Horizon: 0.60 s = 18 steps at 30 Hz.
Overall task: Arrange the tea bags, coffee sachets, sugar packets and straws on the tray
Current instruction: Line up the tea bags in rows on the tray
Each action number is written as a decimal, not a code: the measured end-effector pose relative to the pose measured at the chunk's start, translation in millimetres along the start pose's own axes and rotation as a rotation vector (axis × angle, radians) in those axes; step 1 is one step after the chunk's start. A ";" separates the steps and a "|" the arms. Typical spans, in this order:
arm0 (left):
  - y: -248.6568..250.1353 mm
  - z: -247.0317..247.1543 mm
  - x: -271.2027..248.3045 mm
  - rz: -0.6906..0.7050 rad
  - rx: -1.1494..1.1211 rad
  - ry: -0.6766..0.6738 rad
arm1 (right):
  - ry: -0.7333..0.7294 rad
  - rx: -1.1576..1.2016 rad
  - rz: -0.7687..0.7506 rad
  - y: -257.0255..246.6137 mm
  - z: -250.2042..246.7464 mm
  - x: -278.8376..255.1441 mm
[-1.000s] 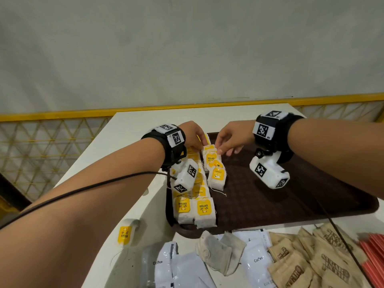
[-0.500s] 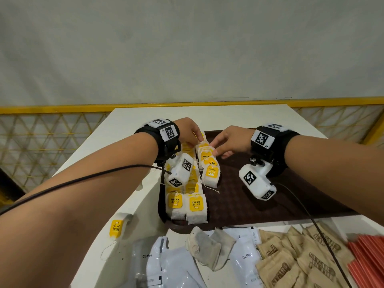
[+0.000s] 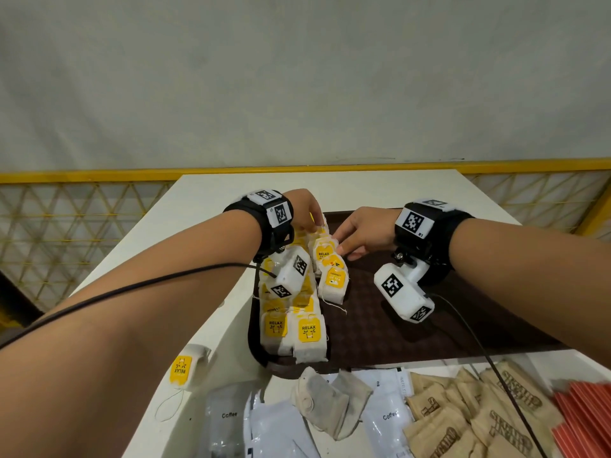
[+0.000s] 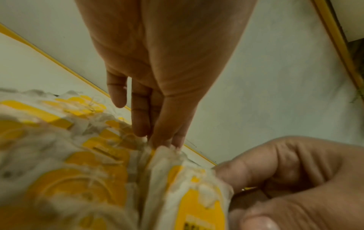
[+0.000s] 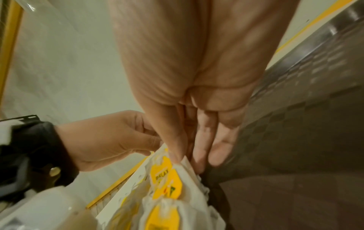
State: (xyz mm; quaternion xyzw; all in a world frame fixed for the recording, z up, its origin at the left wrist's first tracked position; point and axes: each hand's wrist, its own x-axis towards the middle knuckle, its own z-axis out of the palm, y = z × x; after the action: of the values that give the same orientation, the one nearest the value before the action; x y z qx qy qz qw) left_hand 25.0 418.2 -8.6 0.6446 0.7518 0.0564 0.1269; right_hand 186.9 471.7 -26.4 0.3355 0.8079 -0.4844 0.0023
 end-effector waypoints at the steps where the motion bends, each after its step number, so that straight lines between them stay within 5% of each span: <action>1: -1.0 2.2 0.9 -0.009 -0.010 0.003 | 0.011 0.004 -0.003 -0.3 0.8 0.3; 7: -8.7 -0.1 -5.0 -0.080 -0.144 0.148 | 0.048 0.021 0.008 -2.2 5.1 2.2; 12: -2.1 2.9 -10.9 -0.084 -0.047 0.003 | 0.069 -0.009 0.001 -4.8 5.8 -0.2; 18: 2.3 6.6 -10.0 -0.092 0.017 0.038 | 0.149 -0.012 0.028 -8.5 10.0 -4.7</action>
State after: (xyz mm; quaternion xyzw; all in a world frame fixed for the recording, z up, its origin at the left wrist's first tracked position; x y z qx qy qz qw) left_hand 30.3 408.2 -13.2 0.6094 0.7832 0.0562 0.1097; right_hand 182.6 458.7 -23.5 0.3818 0.8040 -0.4531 -0.0490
